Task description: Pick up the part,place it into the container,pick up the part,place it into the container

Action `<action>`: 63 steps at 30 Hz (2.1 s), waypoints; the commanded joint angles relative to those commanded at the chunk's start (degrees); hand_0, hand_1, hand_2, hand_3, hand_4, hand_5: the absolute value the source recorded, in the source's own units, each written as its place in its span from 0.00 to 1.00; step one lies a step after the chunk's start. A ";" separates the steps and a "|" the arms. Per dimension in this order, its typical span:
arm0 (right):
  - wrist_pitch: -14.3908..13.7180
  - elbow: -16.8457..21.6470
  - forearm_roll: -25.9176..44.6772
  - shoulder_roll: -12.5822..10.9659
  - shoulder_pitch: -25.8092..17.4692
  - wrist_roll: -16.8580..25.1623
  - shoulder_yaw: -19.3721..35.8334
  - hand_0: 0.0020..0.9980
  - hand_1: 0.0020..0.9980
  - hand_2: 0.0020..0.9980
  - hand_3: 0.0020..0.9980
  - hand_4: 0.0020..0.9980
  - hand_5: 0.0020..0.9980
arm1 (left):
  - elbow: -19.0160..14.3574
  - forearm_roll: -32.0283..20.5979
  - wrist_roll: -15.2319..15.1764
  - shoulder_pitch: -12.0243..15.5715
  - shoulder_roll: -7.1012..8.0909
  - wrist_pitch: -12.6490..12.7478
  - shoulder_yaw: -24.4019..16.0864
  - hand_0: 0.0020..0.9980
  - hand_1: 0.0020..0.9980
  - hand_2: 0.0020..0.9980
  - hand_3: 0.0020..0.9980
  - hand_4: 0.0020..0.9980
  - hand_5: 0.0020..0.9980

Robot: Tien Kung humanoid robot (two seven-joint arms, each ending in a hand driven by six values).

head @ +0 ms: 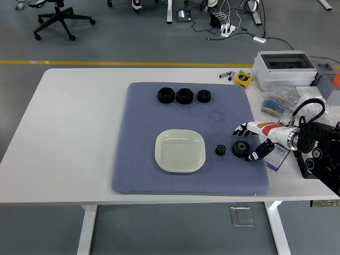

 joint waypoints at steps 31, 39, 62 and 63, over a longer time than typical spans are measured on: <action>0.33 1.58 4.16 -0.58 -0.78 0.04 1.10 0.09 0.20 0.31 0.38 0.23 0.00 | 0.00 0.64 0.12 0.11 0.03 0.01 -0.64 0.91 0.88 0.88 0.59 0.53 0.70; 0.50 5.15 3.63 -0.86 -0.06 -0.33 2.46 0.09 0.20 0.31 0.38 0.22 0.00 | 0.00 0.80 0.09 0.16 0.10 0.11 -0.84 0.91 0.88 0.88 0.59 0.53 0.70; 1.92 9.09 2.15 7.19 8.68 -1.55 -4.07 0.09 0.20 0.31 0.39 0.21 0.00 | 0.00 0.49 -0.05 0.17 0.31 0.63 -0.11 0.92 0.88 0.88 0.59 0.53 0.70; 1.80 8.65 2.00 7.19 8.54 -1.52 -4.04 0.09 0.20 0.31 0.39 0.21 0.00 | 0.00 0.17 -0.09 0.08 0.29 0.70 0.25 0.92 0.88 0.88 0.59 0.53 0.70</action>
